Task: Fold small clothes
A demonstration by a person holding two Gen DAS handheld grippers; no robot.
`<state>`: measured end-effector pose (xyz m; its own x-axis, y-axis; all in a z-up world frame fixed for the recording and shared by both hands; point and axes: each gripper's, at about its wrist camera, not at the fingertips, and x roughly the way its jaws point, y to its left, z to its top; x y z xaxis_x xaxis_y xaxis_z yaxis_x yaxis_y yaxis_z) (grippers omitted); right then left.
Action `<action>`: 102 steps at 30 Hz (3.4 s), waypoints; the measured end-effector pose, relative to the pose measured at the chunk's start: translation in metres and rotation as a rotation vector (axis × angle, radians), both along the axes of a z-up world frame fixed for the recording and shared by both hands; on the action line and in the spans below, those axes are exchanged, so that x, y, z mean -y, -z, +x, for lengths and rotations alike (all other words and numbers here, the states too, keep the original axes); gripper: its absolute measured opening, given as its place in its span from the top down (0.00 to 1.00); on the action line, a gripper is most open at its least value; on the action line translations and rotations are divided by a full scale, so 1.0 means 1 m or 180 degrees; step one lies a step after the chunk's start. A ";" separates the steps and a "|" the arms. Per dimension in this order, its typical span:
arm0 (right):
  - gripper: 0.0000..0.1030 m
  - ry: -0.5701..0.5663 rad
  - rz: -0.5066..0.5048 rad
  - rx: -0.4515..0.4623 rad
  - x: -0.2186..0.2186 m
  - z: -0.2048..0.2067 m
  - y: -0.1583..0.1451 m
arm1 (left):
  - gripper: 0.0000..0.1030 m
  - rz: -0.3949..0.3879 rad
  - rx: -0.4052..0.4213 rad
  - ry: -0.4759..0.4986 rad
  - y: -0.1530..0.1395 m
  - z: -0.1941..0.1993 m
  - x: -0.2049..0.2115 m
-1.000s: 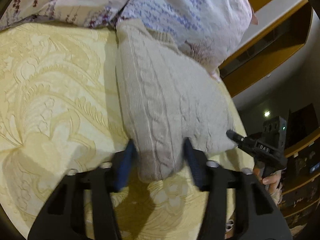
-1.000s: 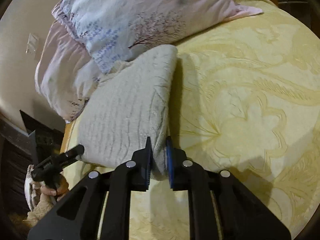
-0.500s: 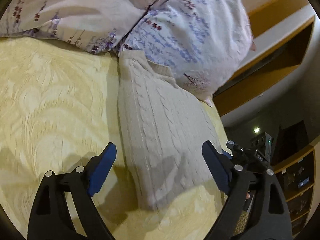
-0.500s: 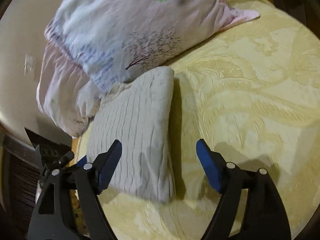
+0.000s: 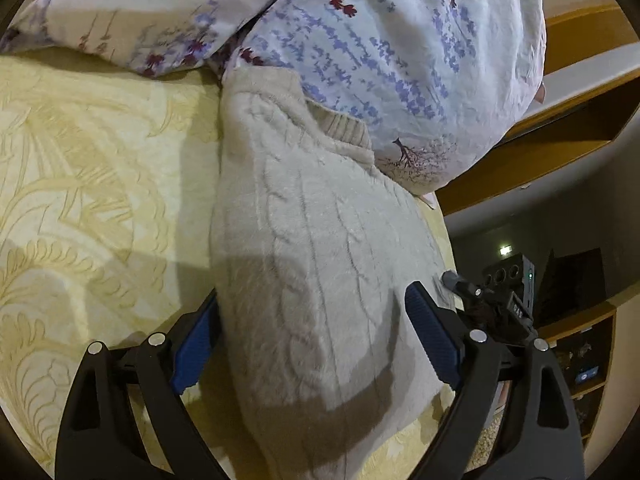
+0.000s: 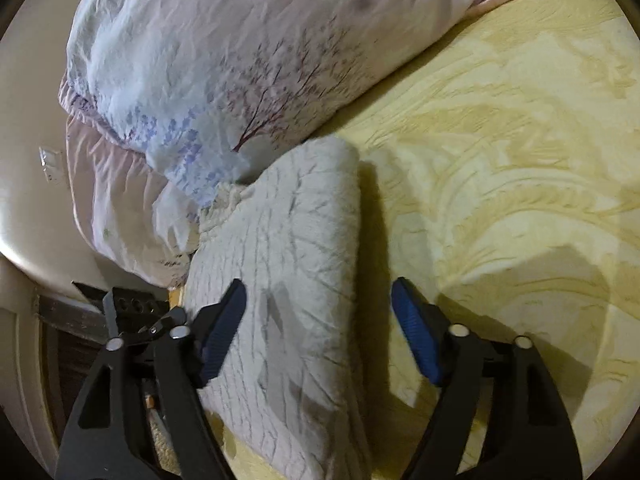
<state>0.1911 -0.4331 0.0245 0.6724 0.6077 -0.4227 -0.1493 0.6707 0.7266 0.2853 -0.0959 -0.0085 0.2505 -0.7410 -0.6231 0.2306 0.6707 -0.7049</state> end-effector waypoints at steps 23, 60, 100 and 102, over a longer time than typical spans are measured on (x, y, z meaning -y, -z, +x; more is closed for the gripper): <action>0.76 -0.0291 -0.0488 0.0732 -0.122 -0.026 -0.046 | 0.60 -0.0135 0.0394 -0.0236 -0.046 -0.024 -0.093; 0.13 0.0516 -0.2053 0.1336 -0.191 -0.114 -0.024 | 0.15 0.1001 0.1475 -0.0427 -0.073 -0.133 -0.081; 0.02 0.0714 -0.2727 0.0488 -0.226 -0.120 0.047 | 0.01 0.2405 0.0973 -0.0663 -0.010 -0.182 -0.076; 0.02 0.0713 -0.2728 0.0487 -0.226 -0.120 0.047 | 0.01 0.2397 0.0975 -0.0677 -0.010 -0.181 -0.077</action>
